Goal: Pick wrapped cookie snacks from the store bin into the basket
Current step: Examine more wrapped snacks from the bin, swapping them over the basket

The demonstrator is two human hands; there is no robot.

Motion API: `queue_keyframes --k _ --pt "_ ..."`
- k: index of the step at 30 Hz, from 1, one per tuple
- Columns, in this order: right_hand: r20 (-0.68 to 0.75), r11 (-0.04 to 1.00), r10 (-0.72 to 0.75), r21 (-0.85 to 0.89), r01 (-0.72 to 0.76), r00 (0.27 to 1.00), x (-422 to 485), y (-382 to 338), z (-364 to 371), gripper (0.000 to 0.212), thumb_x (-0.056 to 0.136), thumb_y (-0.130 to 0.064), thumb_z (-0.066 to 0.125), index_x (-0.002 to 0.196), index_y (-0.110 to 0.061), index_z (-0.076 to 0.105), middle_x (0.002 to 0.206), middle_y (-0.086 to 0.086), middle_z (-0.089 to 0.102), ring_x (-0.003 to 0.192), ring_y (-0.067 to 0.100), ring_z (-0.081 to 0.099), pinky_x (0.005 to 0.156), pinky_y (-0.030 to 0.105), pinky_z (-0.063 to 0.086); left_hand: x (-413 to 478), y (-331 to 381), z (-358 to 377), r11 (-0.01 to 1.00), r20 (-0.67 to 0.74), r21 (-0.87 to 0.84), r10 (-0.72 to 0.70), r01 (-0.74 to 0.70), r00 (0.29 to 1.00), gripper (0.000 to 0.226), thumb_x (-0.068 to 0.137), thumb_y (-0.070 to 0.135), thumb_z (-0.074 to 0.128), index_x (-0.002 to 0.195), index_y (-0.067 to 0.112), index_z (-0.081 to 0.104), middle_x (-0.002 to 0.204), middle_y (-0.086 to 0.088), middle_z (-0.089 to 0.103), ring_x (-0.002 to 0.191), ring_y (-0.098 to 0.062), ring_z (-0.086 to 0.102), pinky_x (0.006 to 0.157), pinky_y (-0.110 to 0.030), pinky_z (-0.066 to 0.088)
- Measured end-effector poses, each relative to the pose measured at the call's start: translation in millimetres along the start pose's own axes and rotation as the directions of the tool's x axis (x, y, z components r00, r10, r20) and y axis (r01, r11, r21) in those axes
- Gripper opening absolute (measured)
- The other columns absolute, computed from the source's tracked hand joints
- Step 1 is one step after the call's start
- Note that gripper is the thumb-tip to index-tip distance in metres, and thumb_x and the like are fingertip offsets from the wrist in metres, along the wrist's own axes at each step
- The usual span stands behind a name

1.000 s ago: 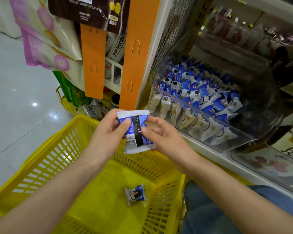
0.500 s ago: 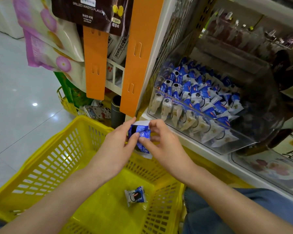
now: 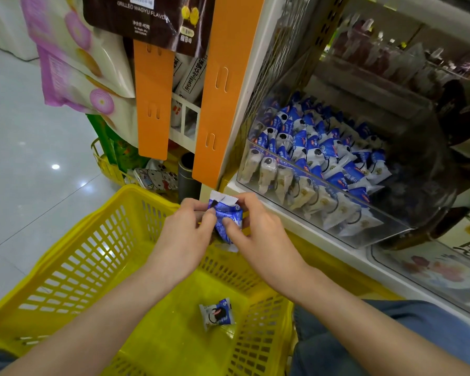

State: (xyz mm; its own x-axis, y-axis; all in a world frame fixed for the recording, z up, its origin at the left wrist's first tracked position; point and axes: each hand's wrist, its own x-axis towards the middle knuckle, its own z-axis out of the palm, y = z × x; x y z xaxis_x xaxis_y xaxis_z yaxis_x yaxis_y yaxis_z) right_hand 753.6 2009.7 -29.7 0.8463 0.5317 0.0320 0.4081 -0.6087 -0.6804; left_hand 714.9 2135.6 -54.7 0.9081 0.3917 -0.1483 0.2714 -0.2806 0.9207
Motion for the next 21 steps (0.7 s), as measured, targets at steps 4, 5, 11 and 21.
queue_keyframes --k 4,5,11,21 --pt "-0.037 0.998 -0.04 -0.049 0.038 0.998 -0.5 2.0 0.1 0.033 0.091 -0.024 0.055 0.122 -0.021 0.045 0.115 -0.001 0.06 0.1 0.012 0.059 0.083 0.035 0.051 -3.3 0.7 2.0 0.993 0.09 0.118 0.021 -0.032 0.996 0.019 0.093 0.019 0.05 0.11 0.016 0.059 0.092 0.0 0.068 0.081 -0.015 0.066 0.078 -0.04 0.055" --pt "-0.036 0.994 -0.067 -0.089 0.064 0.997 -1.2 2.4 -0.2 0.033 0.091 -0.025 0.056 0.122 -0.022 0.045 0.115 -0.002 0.059 0.099 0.012 0.059 0.083 0.034 0.05 -3.9 0.3 1.7 0.99 0.112 0.134 0.029 -0.044 0.993 0.02 0.092 0.015 0.05 0.11 0.016 0.059 0.091 0.0 0.068 0.079 -0.016 0.066 0.077 -0.042 0.055" --pt "-0.012 0.999 -0.044 -0.023 0.043 0.999 2.7 4.7 -7.1 0.029 0.092 -0.027 0.055 0.119 -0.023 0.047 0.112 -0.004 0.061 0.094 0.008 0.059 0.08 0.032 0.052 -0.5 -1.3 -3.3 0.996 0.141 0.033 0.081 -0.086 0.987 0.02 0.094 0.01 0.045 0.103 0.017 0.062 0.082 -0.006 0.069 0.078 -0.026 0.067 0.075 -0.045 0.056" --pt "0.104 0.936 0.071 0.337 -0.103 0.992 10.6 1.0 -21.8 0.04 0.093 -0.02 0.052 0.131 -0.022 0.041 0.115 -0.007 0.059 0.097 0.001 0.057 0.083 0.019 0.049 -1.2 20.9 -6.9 0.848 0.215 -0.485 -0.121 0.214 0.969 0.039 0.099 0.036 0.033 0.089 0.02 0.067 0.09 -0.005 0.074 0.084 -0.013 0.068 0.08 -0.029 0.053"
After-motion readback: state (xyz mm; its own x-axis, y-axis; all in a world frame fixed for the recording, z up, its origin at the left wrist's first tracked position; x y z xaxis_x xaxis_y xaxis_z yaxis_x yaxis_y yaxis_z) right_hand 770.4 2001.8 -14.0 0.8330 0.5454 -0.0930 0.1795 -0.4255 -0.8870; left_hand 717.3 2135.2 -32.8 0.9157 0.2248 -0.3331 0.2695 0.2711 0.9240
